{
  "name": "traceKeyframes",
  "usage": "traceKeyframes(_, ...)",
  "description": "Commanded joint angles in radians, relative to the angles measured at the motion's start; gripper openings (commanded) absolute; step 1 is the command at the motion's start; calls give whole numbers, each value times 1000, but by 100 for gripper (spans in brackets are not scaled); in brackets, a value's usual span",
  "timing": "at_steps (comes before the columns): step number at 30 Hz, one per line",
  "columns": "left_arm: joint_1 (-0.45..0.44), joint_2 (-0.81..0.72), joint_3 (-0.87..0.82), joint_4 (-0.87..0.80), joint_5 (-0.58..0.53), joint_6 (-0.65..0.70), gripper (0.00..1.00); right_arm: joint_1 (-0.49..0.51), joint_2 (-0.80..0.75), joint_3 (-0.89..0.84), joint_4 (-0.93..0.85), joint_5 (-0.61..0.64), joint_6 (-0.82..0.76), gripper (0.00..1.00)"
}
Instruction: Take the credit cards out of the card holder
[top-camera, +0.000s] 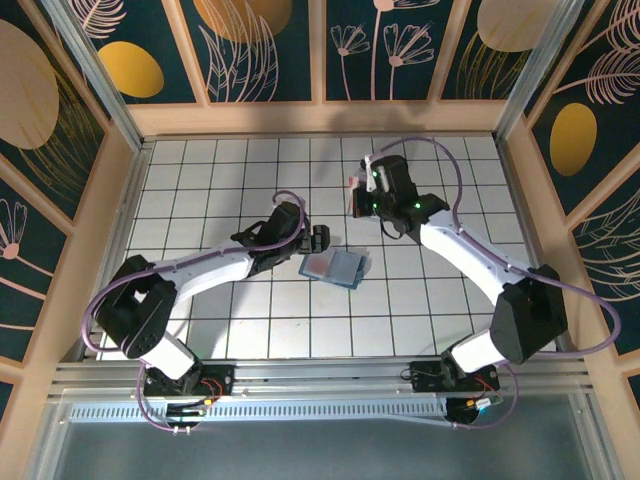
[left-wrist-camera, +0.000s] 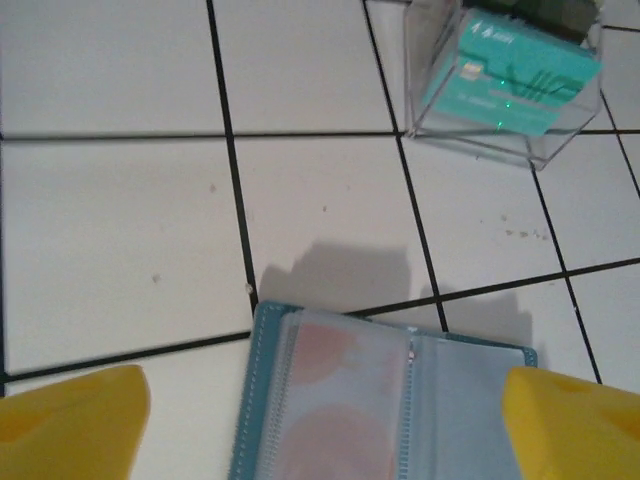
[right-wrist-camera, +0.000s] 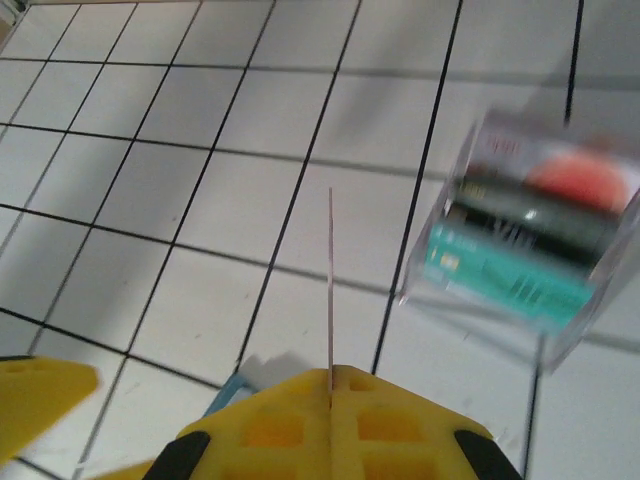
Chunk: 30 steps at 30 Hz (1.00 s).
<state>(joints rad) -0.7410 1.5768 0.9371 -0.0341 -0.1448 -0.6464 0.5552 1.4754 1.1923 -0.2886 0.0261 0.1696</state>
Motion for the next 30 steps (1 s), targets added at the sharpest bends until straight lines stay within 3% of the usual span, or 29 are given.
traceKeyframes(1, 0, -34, 9, -14, -89, -13, 99, -45, 55, 65, 3, 63, -223, 0)
traceKeyframes(8, 23, -121, -47, -12, -166, -25, 99, -130, 136, 83, 140, -5, -527, 0)
traceKeyframes(13, 76, -189, -118, 32, -155, -50, 99, -173, 224, 151, 131, -57, -706, 0)
traceKeyframes(17, 98, -249, -174, 77, -209, -60, 99, -176, 307, 222, 80, -44, -870, 0)
traceKeyframes(24, 105, -277, -182, 95, -259, -60, 99, -202, 446, 383, -85, -39, -1007, 0)
traceKeyframes(30, 109, -256, -170, 100, -266, -60, 99, -210, 461, 394, -116, -96, -1033, 0)
